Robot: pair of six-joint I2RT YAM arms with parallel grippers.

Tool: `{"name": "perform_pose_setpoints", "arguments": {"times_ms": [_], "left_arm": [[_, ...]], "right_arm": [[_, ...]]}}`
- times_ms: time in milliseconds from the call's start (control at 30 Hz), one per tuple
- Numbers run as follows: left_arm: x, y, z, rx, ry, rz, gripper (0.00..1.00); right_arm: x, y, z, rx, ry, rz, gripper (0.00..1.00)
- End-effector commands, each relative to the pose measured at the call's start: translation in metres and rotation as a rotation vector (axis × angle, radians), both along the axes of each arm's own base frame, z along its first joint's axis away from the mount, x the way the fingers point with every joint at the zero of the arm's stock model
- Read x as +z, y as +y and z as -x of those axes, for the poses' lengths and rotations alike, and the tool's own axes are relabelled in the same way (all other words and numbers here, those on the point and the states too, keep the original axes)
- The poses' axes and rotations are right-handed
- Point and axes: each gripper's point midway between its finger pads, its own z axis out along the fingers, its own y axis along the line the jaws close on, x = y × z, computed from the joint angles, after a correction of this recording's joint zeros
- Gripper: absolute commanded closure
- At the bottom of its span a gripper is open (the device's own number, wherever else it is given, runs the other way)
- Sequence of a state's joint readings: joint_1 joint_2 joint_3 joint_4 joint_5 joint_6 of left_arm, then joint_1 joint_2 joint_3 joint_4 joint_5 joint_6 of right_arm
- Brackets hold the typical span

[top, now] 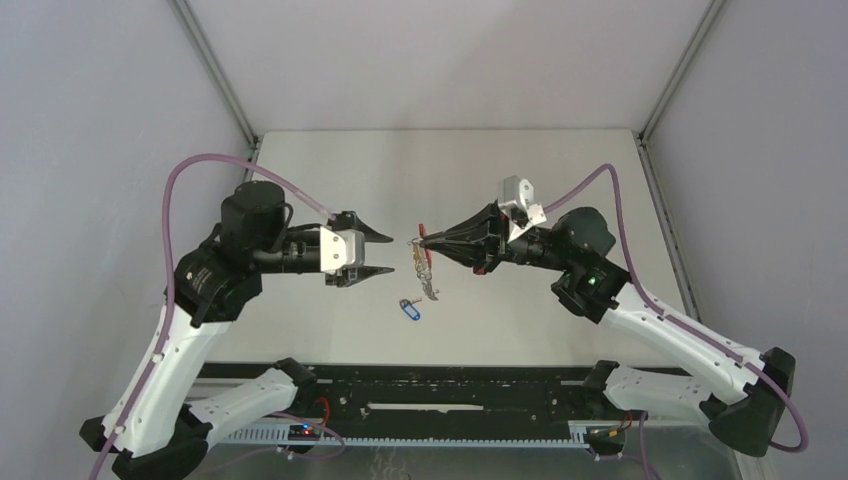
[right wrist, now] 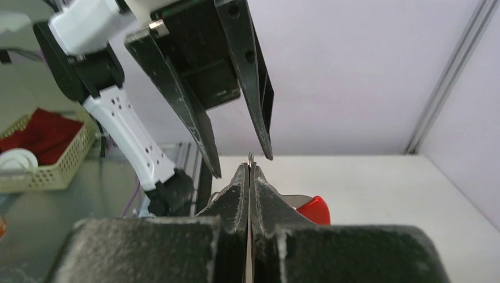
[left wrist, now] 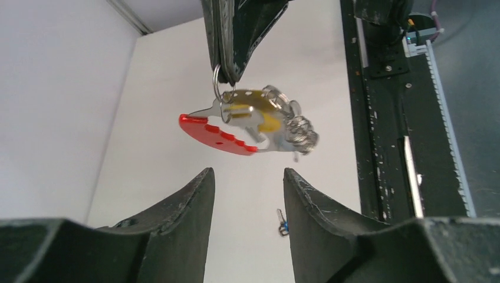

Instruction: Put the keys on the keyring

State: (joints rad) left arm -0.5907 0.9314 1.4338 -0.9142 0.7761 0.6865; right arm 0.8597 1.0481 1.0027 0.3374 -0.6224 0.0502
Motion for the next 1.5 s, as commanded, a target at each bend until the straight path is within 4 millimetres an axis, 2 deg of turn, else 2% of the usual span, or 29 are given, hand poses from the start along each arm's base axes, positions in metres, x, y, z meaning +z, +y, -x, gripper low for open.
{"name": "perform_pose_setpoints", "arguments": {"times_ms": [0,233,333,600,900,967,1033,1100,1333,1467], "left_arm": [[0.019,-0.004,-0.009,0.036,-0.063,0.084,0.48],[0.041,-0.009,0.009,-0.042,-0.058,0.163,0.49],[0.044,-0.009,0.009,-0.044,-0.074,0.174,0.49],[0.051,-0.007,0.013,-0.063,-0.152,0.187,0.62],[0.042,-0.01,0.011,-0.086,-0.142,0.172,0.65],[0.04,-0.011,0.009,-0.084,-0.141,0.168,0.62],[0.04,-0.012,0.007,-0.076,-0.142,0.169,0.54],[0.036,-0.012,0.006,-0.076,-0.132,0.166,0.53],[0.031,-0.013,0.015,-0.115,-0.108,0.166,0.65],[0.027,-0.012,0.02,-0.144,-0.107,0.153,0.67]], "right_arm": [[0.052,-0.012,0.013,0.039,-0.018,-0.241,1.0],[0.049,-0.006,0.015,0.054,0.017,-0.28,1.0],[0.047,-0.004,0.015,0.057,0.03,-0.304,1.0],[0.039,0.001,0.018,0.098,0.053,-0.305,1.0],[0.036,0.003,0.023,0.134,0.051,-0.277,1.0],[0.035,0.004,0.026,0.156,0.047,-0.262,1.0],[0.035,0.006,0.03,0.184,0.044,-0.244,1.0],[0.034,0.007,0.031,0.193,0.044,-0.236,1.0],[0.032,0.008,0.032,0.205,0.05,-0.228,1.0],[0.033,0.009,0.033,0.212,0.049,-0.225,1.0]]}}
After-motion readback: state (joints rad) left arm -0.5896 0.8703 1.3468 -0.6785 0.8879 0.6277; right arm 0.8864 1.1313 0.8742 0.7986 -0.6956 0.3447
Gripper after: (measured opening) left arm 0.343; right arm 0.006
